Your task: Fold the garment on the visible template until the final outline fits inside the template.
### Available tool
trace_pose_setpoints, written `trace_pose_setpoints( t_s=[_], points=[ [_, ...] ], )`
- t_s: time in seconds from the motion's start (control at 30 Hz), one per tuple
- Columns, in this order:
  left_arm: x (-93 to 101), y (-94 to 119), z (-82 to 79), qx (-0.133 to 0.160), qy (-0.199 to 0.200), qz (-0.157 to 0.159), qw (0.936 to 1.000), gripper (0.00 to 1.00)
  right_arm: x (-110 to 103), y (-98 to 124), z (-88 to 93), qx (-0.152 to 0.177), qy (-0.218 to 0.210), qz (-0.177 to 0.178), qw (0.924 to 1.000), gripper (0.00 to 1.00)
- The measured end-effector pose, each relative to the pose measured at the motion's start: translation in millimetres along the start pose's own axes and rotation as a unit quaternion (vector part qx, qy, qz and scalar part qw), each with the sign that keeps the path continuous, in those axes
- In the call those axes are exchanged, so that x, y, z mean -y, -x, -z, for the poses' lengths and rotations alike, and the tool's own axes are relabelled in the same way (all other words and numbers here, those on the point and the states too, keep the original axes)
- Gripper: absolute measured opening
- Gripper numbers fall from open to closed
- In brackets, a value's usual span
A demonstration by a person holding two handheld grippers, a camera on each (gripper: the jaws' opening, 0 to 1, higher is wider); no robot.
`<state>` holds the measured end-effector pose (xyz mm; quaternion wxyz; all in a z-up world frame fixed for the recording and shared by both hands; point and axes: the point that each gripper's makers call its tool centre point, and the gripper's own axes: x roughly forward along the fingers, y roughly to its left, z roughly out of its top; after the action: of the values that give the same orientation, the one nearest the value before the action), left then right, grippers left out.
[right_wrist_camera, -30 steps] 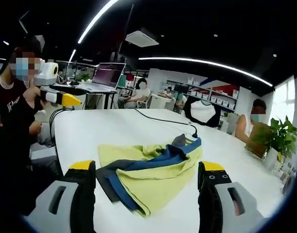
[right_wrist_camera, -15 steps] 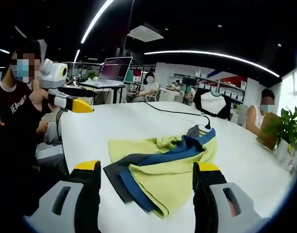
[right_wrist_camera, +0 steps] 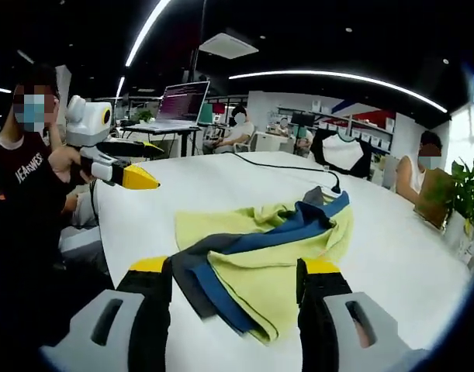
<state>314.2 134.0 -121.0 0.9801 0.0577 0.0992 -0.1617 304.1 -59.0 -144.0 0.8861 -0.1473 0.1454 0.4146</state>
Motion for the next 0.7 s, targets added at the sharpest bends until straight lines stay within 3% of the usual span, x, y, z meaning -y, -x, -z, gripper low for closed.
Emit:
trace_pose_setpoints(
  t_s=[0.47, 0.7],
  points=[
    [27.2, -25, 24.9, -0.023, 0.001, 0.051, 0.9985, 0.76, -6, -7, 8.5, -0.013, -0.003, -0.012, 0.9998, 0.57],
    [36.1, -34, 28.8, -0.015, 0.015, 0.070, 0.9973, 0.54, -9, -10, 10.6, -0.019, 0.000, -0.019, 0.9996, 0.51]
  ],
)
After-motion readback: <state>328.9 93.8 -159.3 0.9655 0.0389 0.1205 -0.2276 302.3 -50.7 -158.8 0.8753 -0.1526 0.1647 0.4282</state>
